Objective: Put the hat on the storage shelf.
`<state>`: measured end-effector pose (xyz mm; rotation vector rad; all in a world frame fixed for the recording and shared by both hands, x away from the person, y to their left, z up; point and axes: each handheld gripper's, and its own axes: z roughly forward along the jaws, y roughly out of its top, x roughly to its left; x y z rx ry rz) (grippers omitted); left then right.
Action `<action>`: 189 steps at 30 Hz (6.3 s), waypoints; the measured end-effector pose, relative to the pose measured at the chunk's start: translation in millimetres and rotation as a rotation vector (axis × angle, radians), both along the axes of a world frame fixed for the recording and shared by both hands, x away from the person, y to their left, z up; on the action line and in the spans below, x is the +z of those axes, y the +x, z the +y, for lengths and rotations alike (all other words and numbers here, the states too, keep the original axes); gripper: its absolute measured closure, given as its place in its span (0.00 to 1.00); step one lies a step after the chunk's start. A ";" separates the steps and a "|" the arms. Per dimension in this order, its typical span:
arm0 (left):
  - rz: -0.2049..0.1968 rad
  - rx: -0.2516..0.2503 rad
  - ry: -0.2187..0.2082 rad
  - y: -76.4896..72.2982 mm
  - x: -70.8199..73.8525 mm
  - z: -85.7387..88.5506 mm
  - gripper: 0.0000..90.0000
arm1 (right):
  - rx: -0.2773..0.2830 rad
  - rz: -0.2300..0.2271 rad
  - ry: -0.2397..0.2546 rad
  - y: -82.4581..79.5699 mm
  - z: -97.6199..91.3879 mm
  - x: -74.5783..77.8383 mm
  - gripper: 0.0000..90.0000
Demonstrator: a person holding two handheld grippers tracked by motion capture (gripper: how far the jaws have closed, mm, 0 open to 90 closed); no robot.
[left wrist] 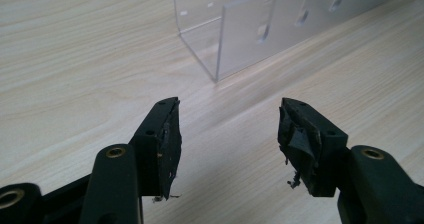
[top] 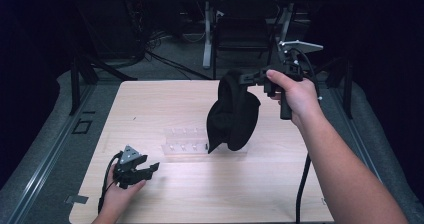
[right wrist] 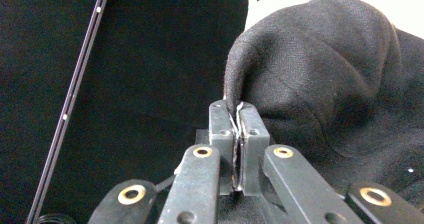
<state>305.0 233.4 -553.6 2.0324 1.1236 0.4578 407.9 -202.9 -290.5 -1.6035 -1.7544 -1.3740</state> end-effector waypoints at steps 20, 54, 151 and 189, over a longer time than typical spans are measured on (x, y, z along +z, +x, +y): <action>-0.129 -0.146 -0.048 -3.7 46.5 -51.3 0.48 | -0.058 -0.012 -0.033 22.4 11.8 -12.2 0.98; -0.188 -0.272 -0.040 8.0 64.8 -132.3 0.59 | -0.003 -0.013 -0.005 20.1 31.6 -18.7 0.97; -0.115 -0.138 -0.041 6.3 26.5 -91.0 0.60 | 0.026 -0.167 -0.348 -37.3 6.7 -70.9 0.63; -0.083 -0.056 -0.038 -2.4 7.1 -31.1 0.51 | 0.000 -0.226 -0.706 -73.9 -14.9 -173.5 0.61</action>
